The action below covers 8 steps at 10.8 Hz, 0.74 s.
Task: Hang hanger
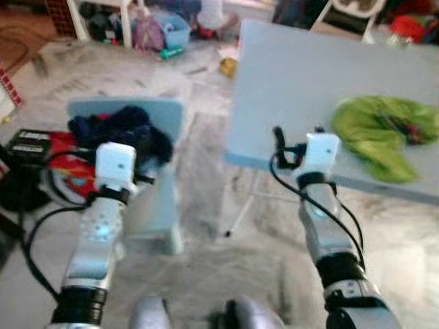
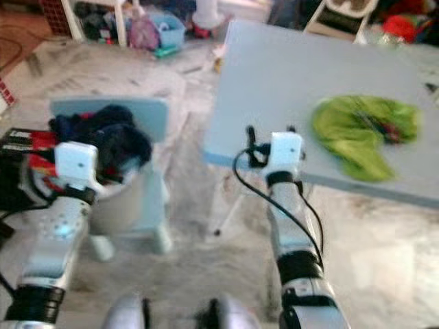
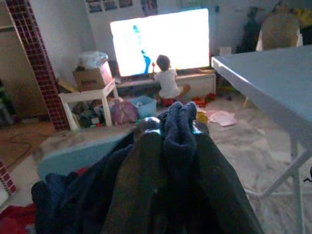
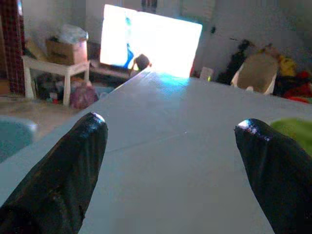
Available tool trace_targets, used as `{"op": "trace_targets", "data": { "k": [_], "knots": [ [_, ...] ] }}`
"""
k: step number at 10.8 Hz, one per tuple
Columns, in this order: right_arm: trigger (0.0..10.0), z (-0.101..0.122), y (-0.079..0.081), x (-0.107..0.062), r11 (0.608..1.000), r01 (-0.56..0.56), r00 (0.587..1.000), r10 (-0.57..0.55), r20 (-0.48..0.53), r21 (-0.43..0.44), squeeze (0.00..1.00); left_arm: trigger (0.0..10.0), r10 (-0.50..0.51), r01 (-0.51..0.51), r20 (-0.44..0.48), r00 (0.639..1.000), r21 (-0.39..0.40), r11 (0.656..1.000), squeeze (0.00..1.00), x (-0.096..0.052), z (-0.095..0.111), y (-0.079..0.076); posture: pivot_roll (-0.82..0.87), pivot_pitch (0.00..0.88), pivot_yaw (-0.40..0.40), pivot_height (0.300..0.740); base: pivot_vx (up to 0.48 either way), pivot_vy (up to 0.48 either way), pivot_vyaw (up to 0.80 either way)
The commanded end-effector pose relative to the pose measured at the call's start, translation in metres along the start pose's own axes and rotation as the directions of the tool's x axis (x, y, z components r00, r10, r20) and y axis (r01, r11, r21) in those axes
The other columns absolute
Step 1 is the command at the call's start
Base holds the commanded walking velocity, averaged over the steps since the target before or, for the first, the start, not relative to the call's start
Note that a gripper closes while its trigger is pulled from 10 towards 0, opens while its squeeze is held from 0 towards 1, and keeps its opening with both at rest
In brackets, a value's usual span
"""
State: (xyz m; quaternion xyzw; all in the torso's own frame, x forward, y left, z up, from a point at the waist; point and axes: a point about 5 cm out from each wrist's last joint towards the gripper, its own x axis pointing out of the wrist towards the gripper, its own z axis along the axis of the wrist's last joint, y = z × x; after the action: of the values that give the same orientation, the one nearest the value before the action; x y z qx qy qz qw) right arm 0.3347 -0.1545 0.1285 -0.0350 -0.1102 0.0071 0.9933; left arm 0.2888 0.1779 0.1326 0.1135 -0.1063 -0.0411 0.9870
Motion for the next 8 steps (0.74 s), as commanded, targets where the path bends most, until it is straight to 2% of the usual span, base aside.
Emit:
{"op": "trace_targets", "data": {
  "k": [1,6,8],
  "knots": [
    [10.0,-0.0043,-0.0114,-0.0020,0.999,0.028,0.999,-0.029,-0.018,-0.015,0.00,10.0,-0.043,0.043,0.029,0.999,-0.001,0.999,0.00,0.0039,0.0062,-0.0107,0.09,0.091,-0.085,0.740,0.000,-0.394,0.00],
    [10.0,-0.0069,-0.0085,-0.0021,1.000,0.018,1.000,-0.018,-0.026,-0.014,0.00,10.0,-0.054,0.055,0.038,0.998,-0.003,0.999,0.00,0.0054,0.0072,-0.0157,0.09,0.092,-0.086,0.740,0.000,-0.383,0.00],
    [10.0,-0.0073,-0.0096,-0.0018,1.000,0.013,0.999,-0.014,-0.029,-0.010,0.00,10.0,-0.041,0.041,0.018,0.999,0.004,0.999,0.00,0.0043,0.0027,-0.0194,0.08,0.097,-0.089,0.740,0.000,0.000,0.00]
  ]
}}
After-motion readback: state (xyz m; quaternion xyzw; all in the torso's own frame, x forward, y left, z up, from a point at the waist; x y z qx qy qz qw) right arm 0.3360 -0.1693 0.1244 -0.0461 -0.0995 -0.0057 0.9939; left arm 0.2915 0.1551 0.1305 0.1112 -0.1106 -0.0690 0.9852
